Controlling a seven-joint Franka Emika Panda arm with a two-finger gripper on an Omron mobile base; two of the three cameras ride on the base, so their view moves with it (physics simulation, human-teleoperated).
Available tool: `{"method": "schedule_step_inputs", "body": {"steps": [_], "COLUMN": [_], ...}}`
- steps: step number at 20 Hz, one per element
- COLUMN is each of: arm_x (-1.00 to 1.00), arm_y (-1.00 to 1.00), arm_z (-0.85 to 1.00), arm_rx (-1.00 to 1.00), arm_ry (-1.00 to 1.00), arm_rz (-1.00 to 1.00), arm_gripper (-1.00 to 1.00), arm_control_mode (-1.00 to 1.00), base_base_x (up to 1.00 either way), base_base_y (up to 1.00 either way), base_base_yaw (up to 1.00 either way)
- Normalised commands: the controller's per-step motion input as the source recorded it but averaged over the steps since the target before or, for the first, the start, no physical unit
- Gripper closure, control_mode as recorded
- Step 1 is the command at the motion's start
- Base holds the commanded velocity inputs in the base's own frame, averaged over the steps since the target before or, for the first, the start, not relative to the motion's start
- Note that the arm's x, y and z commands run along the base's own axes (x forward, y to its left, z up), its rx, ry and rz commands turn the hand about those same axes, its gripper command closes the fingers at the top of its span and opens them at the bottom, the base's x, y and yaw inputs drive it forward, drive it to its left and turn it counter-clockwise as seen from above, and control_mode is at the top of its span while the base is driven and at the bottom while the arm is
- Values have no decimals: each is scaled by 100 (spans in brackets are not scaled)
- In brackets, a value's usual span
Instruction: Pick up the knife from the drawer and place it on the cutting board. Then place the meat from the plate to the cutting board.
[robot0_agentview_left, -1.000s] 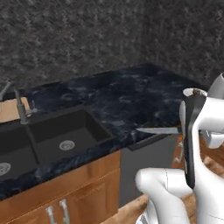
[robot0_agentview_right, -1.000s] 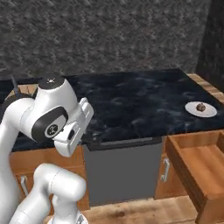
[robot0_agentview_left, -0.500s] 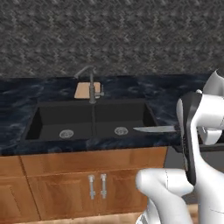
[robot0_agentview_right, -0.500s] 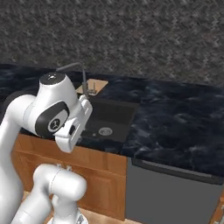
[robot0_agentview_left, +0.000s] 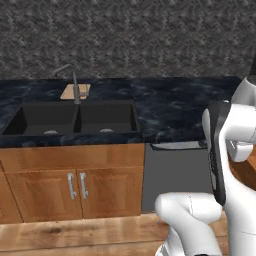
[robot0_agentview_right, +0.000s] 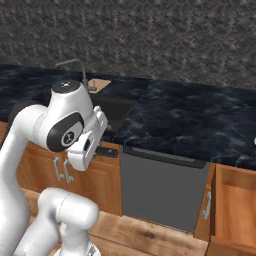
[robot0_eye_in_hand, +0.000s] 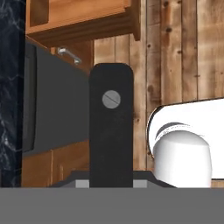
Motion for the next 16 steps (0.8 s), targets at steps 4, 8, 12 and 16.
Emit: {"method": "schedule_step_inputs", "body": {"steps": [4,8,12,16], "arm_x": [0,0,0,0], "arm_y": [0,0,0,0], "arm_z": [0,0,0,0], "arm_rx": [0,0,0,0], "arm_ry": [0,0,0,0], "arm_rz": [0,0,0,0], "arm_gripper": [100,100,100,100], "arm_control_mode": [100,100,100,100], "base_base_x": [-100,-88,-55,-54], "base_base_y": [-25,-100,-100,-100], "base_base_yaw": [-2,-2,0,1]}}
